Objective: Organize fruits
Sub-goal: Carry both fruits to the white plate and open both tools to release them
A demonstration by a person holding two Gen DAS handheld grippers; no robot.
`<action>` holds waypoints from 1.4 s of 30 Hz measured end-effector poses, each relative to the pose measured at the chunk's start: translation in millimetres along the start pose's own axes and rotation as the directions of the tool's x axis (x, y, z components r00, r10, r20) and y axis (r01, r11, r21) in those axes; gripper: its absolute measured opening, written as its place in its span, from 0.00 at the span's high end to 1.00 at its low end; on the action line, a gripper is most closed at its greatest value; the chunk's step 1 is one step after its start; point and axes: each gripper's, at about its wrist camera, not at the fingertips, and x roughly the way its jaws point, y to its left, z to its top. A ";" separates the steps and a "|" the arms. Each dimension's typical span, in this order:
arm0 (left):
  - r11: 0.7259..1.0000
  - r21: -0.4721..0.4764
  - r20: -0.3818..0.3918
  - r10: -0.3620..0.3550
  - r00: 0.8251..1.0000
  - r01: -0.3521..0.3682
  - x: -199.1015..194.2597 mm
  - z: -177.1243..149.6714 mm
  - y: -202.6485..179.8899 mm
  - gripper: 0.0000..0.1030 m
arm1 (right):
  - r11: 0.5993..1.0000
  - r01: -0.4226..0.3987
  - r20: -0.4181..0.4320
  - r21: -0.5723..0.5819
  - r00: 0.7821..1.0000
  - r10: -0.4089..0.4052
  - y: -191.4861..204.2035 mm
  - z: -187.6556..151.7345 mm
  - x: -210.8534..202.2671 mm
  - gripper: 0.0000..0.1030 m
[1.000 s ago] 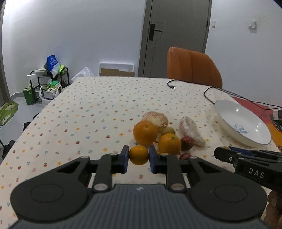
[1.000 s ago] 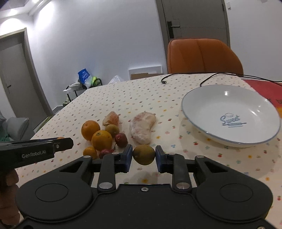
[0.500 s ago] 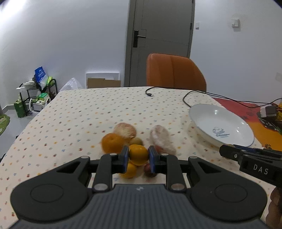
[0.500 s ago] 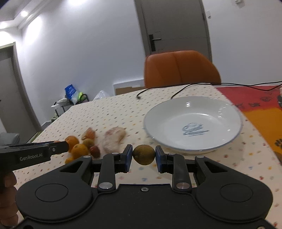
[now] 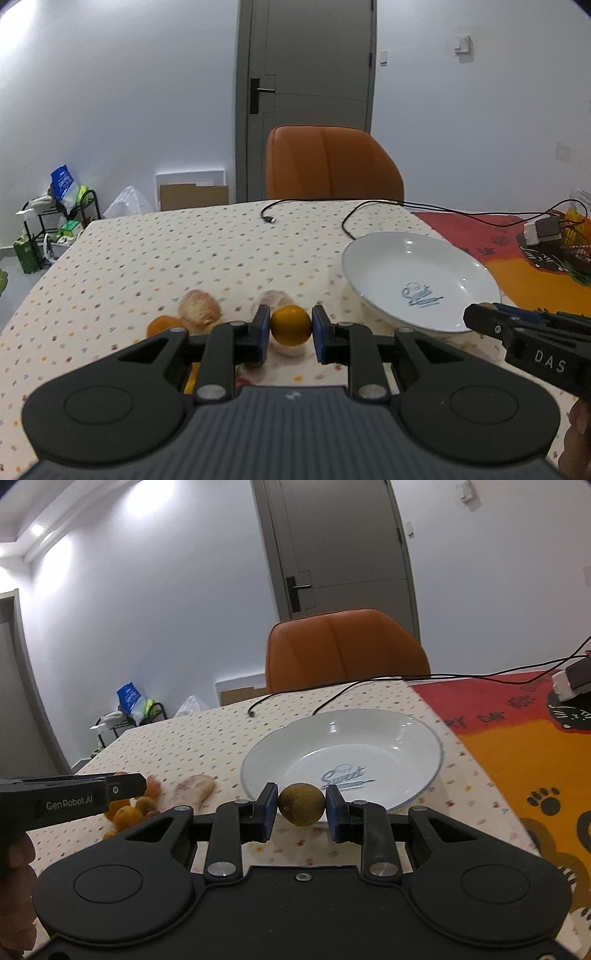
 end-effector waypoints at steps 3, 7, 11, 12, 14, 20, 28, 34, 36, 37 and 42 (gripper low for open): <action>1.000 0.011 0.008 -0.008 1.000 0.008 4.1 4.1 -11.0 0.78 | 1.000 0.011 0.004 0.010 1.000 -0.011 -8.5 0.2 2.9 0.74; 0.999 0.027 0.009 -0.023 1.000 0.023 11.9 8.6 -25.2 0.78 | 1.000 0.022 0.006 0.021 1.000 -0.022 -19.6 1.0 8.1 0.74; 0.998 0.039 0.007 -0.039 0.999 0.039 20.4 11.9 -36.9 0.78 | 0.999 0.029 0.006 0.030 1.000 -0.029 -28.5 2.7 15.8 0.74; 0.998 0.042 0.005 -0.041 0.999 0.041 22.8 12.8 -39.7 0.78 | 0.999 0.029 0.006 0.032 1.000 -0.030 -30.0 3.0 17.4 0.74; 0.998 0.047 0.001 -0.046 0.999 0.046 27.6 14.4 -45.6 0.78 | 0.999 0.031 0.004 0.037 1.000 -0.031 -33.2 3.9 21.7 0.74; 0.997 0.059 -0.016 -0.057 0.998 0.058 42.0 17.0 -56.6 0.78 | 0.998 0.035 -0.009 0.049 0.999 -0.035 -40.3 3.7 35.9 0.74; 0.994 0.077 -0.035 -0.074 0.997 0.076 60.1 22.7 -69.9 0.78 | 0.996 0.056 0.008 0.070 0.998 -0.057 -47.4 5.5 33.1 0.68; 0.991 0.088 -0.040 -0.092 0.995 0.096 64.7 27.4 -83.2 0.78 | 0.991 0.075 0.024 0.108 0.997 -0.078 -60.7 4.3 19.0 0.66; 0.991 0.094 -0.035 -0.093 0.995 0.096 63.8 27.4 -86.4 0.77 | 0.990 0.077 0.024 0.118 0.996 -0.080 -63.7 3.4 16.6 0.65; 0.991 0.098 -0.036 -0.092 0.995 0.095 63.3 27.4 -87.5 0.76 | 0.990 0.078 0.024 0.119 0.996 -0.081 -64.3 2.9 15.8 0.64; 0.992 0.088 -0.052 -0.081 0.995 0.085 59.4 26.9 -84.4 0.70 | 0.990 0.076 0.017 0.118 0.997 -0.079 -61.6 0.9 13.8 0.57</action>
